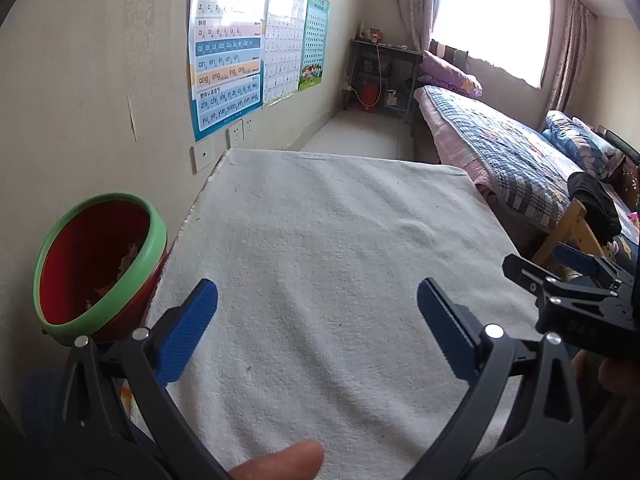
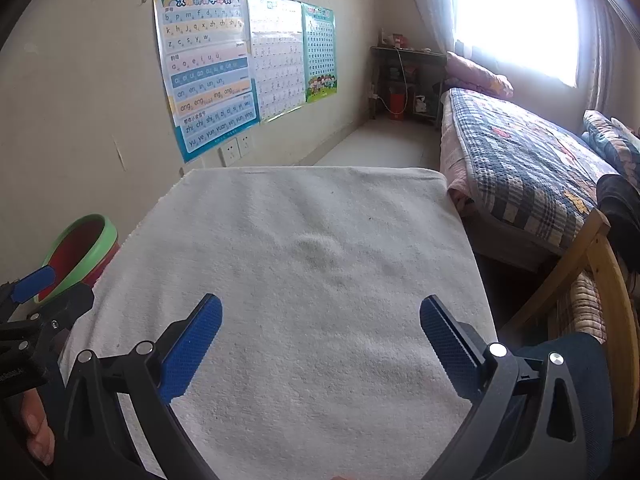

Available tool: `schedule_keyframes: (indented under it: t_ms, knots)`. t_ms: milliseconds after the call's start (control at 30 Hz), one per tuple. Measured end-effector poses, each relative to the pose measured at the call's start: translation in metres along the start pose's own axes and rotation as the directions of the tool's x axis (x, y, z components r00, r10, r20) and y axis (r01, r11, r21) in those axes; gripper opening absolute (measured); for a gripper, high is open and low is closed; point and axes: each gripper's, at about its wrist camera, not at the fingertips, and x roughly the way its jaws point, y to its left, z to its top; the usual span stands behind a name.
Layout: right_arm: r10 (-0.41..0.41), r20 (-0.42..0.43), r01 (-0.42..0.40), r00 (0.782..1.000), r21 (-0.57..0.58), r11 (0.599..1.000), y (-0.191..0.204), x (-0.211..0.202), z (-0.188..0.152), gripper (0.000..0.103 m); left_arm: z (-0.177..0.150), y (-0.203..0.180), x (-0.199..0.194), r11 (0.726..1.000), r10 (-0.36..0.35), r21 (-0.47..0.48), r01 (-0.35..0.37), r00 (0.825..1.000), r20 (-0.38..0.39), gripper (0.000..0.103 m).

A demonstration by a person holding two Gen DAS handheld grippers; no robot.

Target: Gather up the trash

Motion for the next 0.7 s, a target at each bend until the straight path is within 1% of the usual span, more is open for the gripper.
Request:
schedule_keyframes:
  t_ms: [300,400,500,700]
  knots:
    - [-0.003,-0.008,0.003,1.000,-0.013,1.000,0.0029,0.0018,-0.0020,0.096,0.0006,0.0012,-0.0005,1.000,-0.008,-0.007,0.008,1.000,0.005,0.098]
    - [-0.005,-0.007,0.005,1.000,-0.018,1.000,0.0040,0.0014,-0.0023,0.096,0.0001,0.0016,-0.0064,1.000,-0.005,-0.010,0.005,0.999,0.041,0.098]
    - [-0.007,-0.007,0.007,1.000,-0.026,1.000,0.0053,0.0016,-0.0030,0.096,0.0009,0.0008,-0.0041,1.000,-0.026,-0.007,0.026,0.999,0.029,0.098]
    - [-0.009,-0.003,0.009,1.000,-0.036,0.999,0.0066,0.0010,-0.0035,0.096,0.0018,-0.0003,-0.0030,1.000,-0.017,-0.007,0.017,1.000,0.024,0.098]
